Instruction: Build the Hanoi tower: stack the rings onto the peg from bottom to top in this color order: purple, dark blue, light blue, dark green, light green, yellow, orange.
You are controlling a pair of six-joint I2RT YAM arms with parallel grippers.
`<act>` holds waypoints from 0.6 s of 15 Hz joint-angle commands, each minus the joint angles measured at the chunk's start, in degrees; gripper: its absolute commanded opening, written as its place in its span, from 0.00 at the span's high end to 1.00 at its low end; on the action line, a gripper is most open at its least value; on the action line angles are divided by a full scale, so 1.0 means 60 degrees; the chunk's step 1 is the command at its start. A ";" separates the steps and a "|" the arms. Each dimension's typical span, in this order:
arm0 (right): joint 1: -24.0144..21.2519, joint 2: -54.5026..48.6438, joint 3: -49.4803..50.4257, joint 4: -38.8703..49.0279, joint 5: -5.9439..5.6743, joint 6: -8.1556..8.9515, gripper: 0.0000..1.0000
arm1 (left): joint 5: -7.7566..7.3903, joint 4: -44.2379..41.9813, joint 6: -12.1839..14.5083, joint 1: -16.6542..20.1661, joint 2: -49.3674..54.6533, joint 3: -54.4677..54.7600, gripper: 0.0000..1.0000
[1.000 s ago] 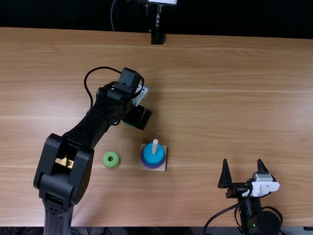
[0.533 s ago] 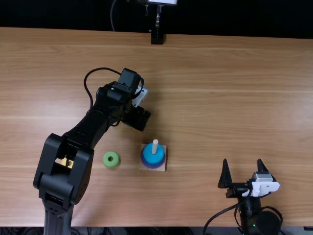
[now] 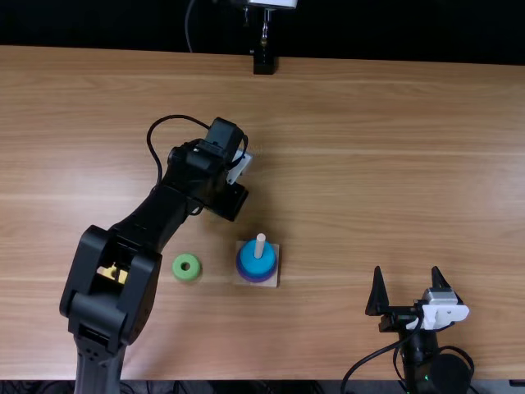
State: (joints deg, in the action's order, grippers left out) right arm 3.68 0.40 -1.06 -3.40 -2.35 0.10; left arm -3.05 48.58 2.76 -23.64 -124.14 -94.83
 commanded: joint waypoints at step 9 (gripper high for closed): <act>-0.0101 -0.0067 0.0059 -0.0042 0.0058 0.0001 0.00 | 0.0086 0.2873 -0.0074 -0.0045 0.1456 -0.2418 1.00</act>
State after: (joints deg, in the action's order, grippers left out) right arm 3.70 0.40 -1.06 -3.40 -2.33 0.12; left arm -2.94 65.80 2.74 -23.64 -118.08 -107.79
